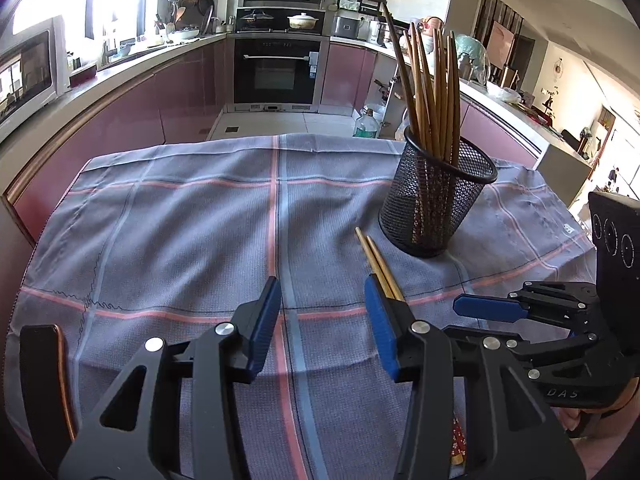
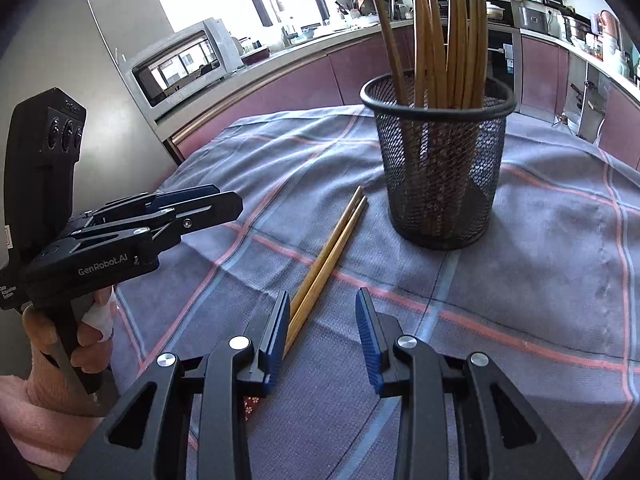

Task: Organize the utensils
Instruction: 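Withdraw both grippers from the cup to the last two chopsticks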

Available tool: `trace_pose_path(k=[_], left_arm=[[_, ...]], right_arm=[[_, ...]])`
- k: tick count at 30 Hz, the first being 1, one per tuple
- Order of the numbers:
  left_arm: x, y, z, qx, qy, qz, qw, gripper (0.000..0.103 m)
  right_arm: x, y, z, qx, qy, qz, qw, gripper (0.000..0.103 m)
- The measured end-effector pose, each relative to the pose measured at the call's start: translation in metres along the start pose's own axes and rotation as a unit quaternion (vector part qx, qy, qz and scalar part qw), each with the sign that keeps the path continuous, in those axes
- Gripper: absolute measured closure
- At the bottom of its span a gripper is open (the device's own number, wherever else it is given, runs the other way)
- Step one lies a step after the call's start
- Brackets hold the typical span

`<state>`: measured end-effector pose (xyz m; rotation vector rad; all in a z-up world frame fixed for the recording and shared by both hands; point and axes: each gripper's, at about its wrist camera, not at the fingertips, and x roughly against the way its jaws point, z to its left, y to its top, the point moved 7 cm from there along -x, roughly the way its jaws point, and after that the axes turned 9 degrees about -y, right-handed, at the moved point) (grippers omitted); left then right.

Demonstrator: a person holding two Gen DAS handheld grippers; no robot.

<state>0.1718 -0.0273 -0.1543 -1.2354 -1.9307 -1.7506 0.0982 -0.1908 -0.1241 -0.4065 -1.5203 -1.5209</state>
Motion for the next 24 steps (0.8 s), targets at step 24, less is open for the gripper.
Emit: trace_pose_path(k=[24], left_arm=[[-0.025, -0.015, -0.024, -0.030, -0.024, 0.036, 0.9986, 0.056]], right_arm=[[-0.011, -0.016, 0.003, 0.011, -0.029, 0.021, 0.999, 0.079]])
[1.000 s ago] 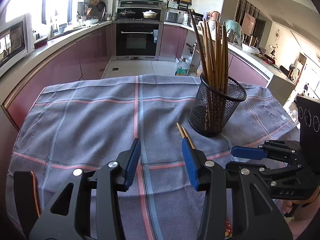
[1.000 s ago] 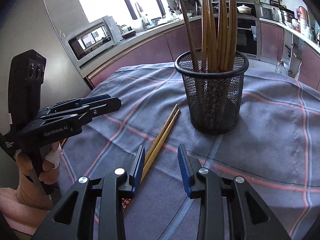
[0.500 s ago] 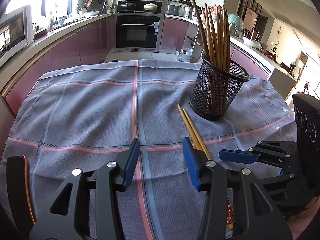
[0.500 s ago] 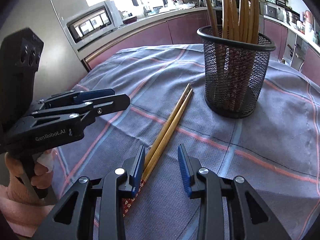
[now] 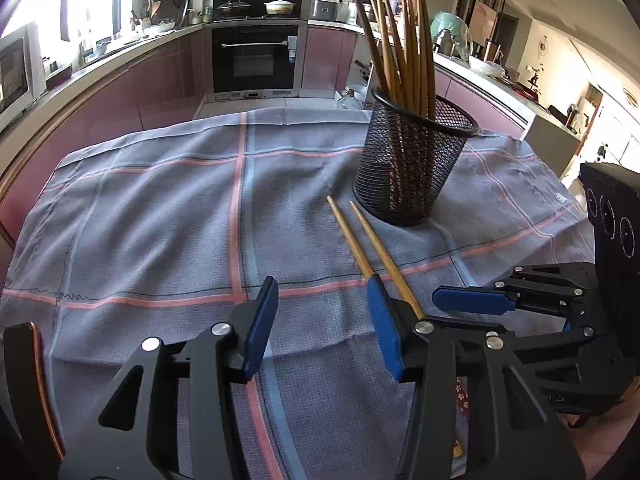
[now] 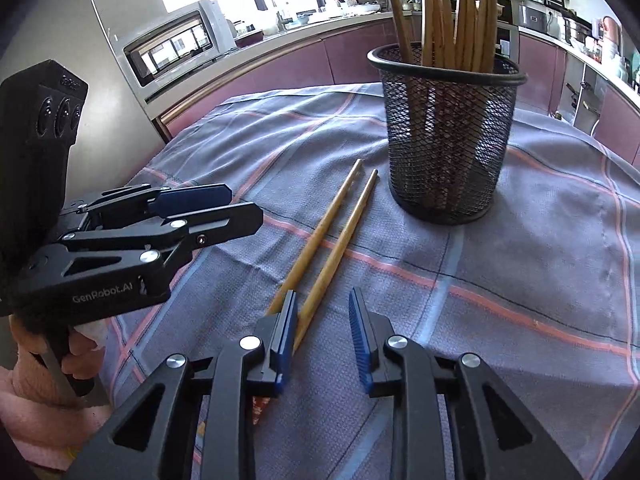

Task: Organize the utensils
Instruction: 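Withdraw both grippers from the cup to the last two chopsticks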

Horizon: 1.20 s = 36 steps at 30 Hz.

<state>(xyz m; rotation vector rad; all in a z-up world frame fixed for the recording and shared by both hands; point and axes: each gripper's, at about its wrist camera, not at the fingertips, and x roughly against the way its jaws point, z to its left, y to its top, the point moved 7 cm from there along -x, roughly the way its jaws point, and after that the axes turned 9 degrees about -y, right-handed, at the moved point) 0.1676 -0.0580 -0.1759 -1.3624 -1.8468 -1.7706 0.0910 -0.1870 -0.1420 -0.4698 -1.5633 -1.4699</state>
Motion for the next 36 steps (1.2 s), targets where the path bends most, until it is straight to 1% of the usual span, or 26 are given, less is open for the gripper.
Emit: trace_pose_path(k=[12, 14, 15, 16, 22, 36], left_arm=[[-0.027, -0.006, -0.026, -0.047, -0.005, 0.038, 0.9982, 0.055], [-0.031, -0.008, -0.029, -0.051, -0.004, 0.044, 0.9977, 0.057], [-0.034, -0.009, -0.030, -0.051, -0.003, 0.049, 0.9975, 0.060], [-0.036, -0.010, -0.030, -0.050, -0.003, 0.052, 0.9974, 0.061], [-0.037, -0.012, -0.028, -0.046, 0.000, 0.054, 0.9975, 0.063], [-0.032, -0.017, -0.025, -0.031, -0.006, 0.051, 0.9982, 0.074]], right_arm=[[0.003, -0.003, -0.009, -0.019, 0.011, 0.003, 1.000, 0.080], [0.003, -0.003, -0.009, -0.019, 0.011, 0.003, 1.000, 0.080], [0.003, -0.003, -0.010, -0.019, 0.011, 0.003, 1.000, 0.080], [0.004, -0.003, -0.010, -0.019, 0.011, 0.003, 1.000, 0.080], [0.003, -0.003, -0.010, -0.020, 0.012, 0.003, 1.000, 0.080], [0.003, -0.002, -0.010, -0.021, 0.009, 0.003, 1.000, 0.080]])
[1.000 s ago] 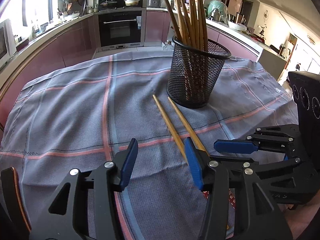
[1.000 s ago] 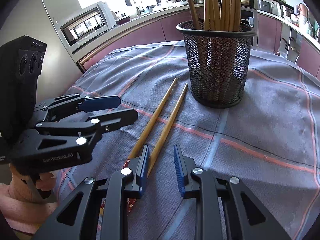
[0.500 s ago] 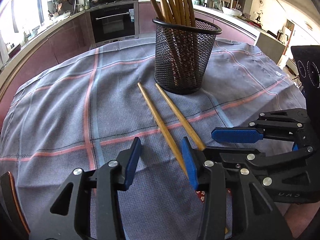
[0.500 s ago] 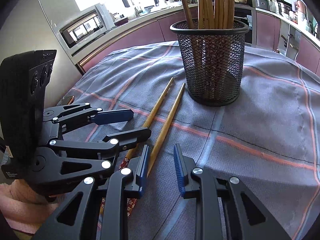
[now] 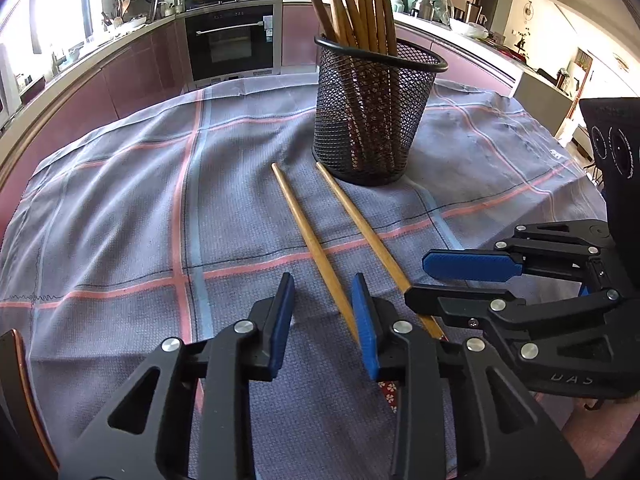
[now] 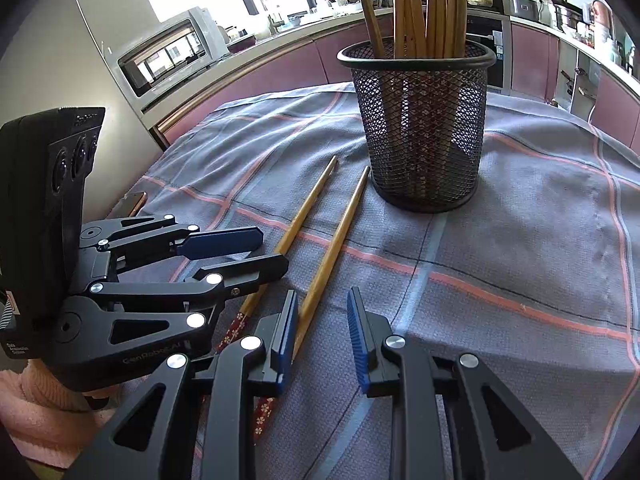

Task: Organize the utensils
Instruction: 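Withdraw both grippers from the cup to the last two chopsticks, then grasp a chopstick with the left gripper while the right gripper grasps the other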

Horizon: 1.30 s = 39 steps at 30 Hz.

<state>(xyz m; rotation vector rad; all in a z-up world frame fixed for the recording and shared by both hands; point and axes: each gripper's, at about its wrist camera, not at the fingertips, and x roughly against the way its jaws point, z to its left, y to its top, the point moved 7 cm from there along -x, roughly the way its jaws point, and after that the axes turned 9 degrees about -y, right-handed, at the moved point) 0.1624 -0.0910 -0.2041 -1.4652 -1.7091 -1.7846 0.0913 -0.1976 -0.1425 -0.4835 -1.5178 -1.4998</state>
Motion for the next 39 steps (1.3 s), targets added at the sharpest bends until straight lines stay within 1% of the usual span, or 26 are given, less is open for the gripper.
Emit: trace_pose_path(k=[5, 7, 10, 12, 20, 24, 25, 26, 27, 28, 30, 33, 39], left_arm=[[0.002, -0.003, 0.000, 0.007, -0.004, -0.002, 1.0000, 0.078], [0.003, -0.003, 0.001, 0.009, -0.005, -0.001, 0.9999, 0.078], [0.003, -0.001, 0.002, 0.010, -0.001, -0.003, 0.9999, 0.076], [0.002, 0.002, 0.004, 0.012, 0.001, -0.004, 0.9999, 0.071], [-0.006, 0.012, 0.009, 0.008, 0.009, 0.002, 0.9999, 0.070], [-0.010, 0.016, 0.011, 0.010, 0.012, 0.004, 0.9999, 0.076], [-0.010, 0.017, 0.011, 0.013, 0.012, 0.004, 0.9998, 0.076], [-0.010, 0.017, 0.012, 0.016, 0.012, 0.003, 0.9998, 0.078], [-0.011, 0.016, 0.012, 0.018, 0.012, 0.003, 0.9998, 0.081], [-0.010, 0.017, 0.012, 0.022, 0.012, 0.003, 0.9997, 0.083], [-0.010, 0.016, 0.013, 0.029, 0.008, 0.003, 0.9995, 0.085], [-0.010, 0.016, 0.015, 0.039, 0.002, 0.003, 0.9992, 0.085], [-0.013, 0.019, 0.015, 0.041, 0.005, 0.003, 0.9991, 0.084]], right_arm=[[-0.001, 0.000, 0.000, 0.001, -0.001, 0.000, 1.000, 0.080], [-0.001, 0.000, -0.001, 0.000, -0.002, 0.000, 1.000, 0.080], [-0.002, 0.001, -0.001, -0.001, -0.004, 0.000, 1.000, 0.080], [-0.003, 0.002, 0.000, -0.002, -0.006, -0.001, 1.000, 0.080], [-0.011, 0.011, 0.006, 0.008, -0.022, -0.006, 1.000, 0.080], [-0.016, 0.016, 0.009, 0.018, -0.035, -0.009, 0.999, 0.082], [-0.017, 0.017, 0.009, 0.018, -0.035, -0.010, 0.999, 0.084], [-0.018, 0.019, 0.008, 0.017, -0.036, -0.010, 0.999, 0.087], [-0.018, 0.019, 0.007, 0.017, -0.036, -0.010, 0.999, 0.088], [-0.018, 0.020, 0.007, 0.016, -0.035, -0.009, 0.999, 0.093], [-0.019, 0.020, 0.007, 0.011, -0.024, -0.005, 1.000, 0.095], [-0.017, 0.019, 0.007, 0.013, -0.027, -0.003, 1.000, 0.095], [-0.021, 0.023, 0.008, 0.017, -0.035, -0.001, 0.999, 0.094]])
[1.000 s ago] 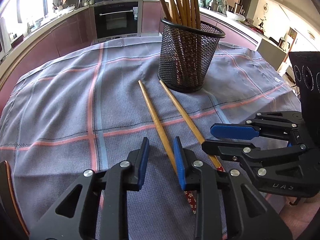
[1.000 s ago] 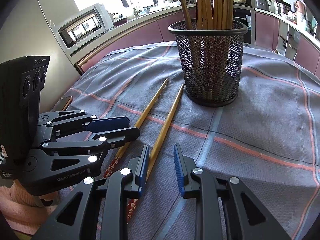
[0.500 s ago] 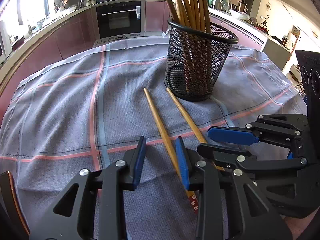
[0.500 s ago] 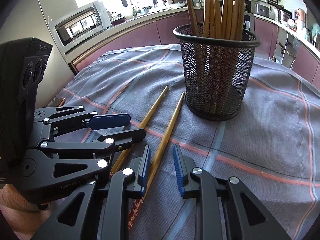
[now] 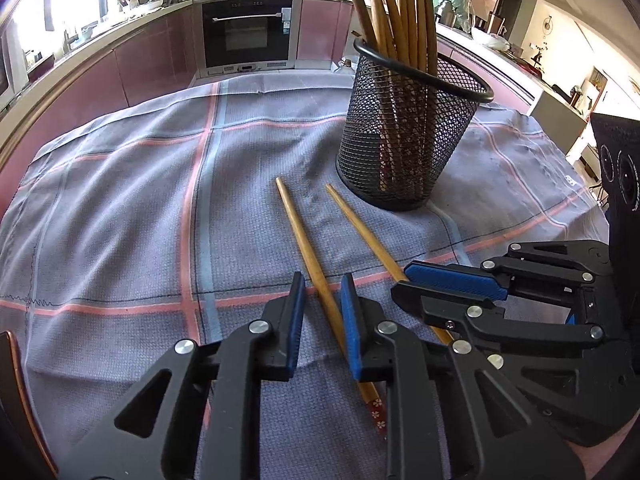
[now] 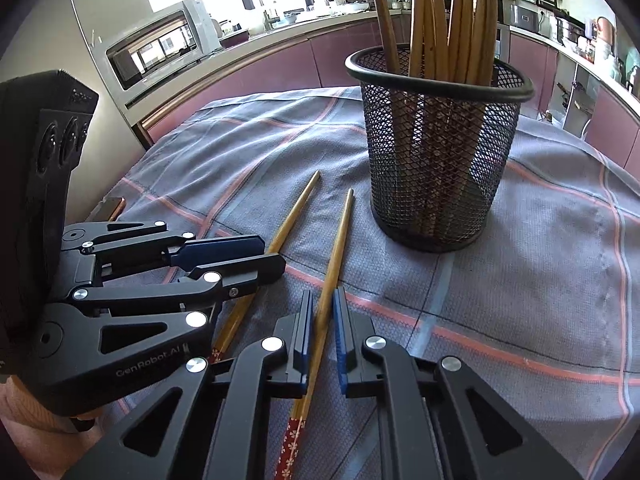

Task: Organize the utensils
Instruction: 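Grasp a chopstick with the left gripper while the right gripper grasps the other, then lift the left gripper's chopstick upright over the cup while the right gripper carries its own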

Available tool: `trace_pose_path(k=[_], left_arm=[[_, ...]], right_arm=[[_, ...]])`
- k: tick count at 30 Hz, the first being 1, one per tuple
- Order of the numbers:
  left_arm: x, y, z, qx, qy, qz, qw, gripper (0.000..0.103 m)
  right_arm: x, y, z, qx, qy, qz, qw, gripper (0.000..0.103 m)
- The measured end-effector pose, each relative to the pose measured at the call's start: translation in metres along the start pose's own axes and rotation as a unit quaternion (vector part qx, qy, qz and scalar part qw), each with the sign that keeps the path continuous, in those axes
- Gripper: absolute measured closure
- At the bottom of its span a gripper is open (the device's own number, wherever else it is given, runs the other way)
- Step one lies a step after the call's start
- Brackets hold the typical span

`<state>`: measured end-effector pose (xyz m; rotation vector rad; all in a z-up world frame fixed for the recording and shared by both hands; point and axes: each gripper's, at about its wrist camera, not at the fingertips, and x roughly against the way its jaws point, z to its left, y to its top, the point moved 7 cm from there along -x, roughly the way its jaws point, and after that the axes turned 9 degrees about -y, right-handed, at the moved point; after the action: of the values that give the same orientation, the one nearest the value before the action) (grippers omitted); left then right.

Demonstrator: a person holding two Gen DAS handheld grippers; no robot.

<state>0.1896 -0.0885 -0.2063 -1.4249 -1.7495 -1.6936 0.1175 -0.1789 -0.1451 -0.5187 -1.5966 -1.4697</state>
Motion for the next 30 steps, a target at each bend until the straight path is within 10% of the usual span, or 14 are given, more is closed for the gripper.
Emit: trace_pose_path(k=[30], left_arm=[[0.041, 0.003, -0.007, 0.021, -0.020, -0.044, 0.9986, 0.095]], right_arm=[[0.054, -0.001, -0.016, -0.022, 0.056, -0.057, 0.997, 0.098]])
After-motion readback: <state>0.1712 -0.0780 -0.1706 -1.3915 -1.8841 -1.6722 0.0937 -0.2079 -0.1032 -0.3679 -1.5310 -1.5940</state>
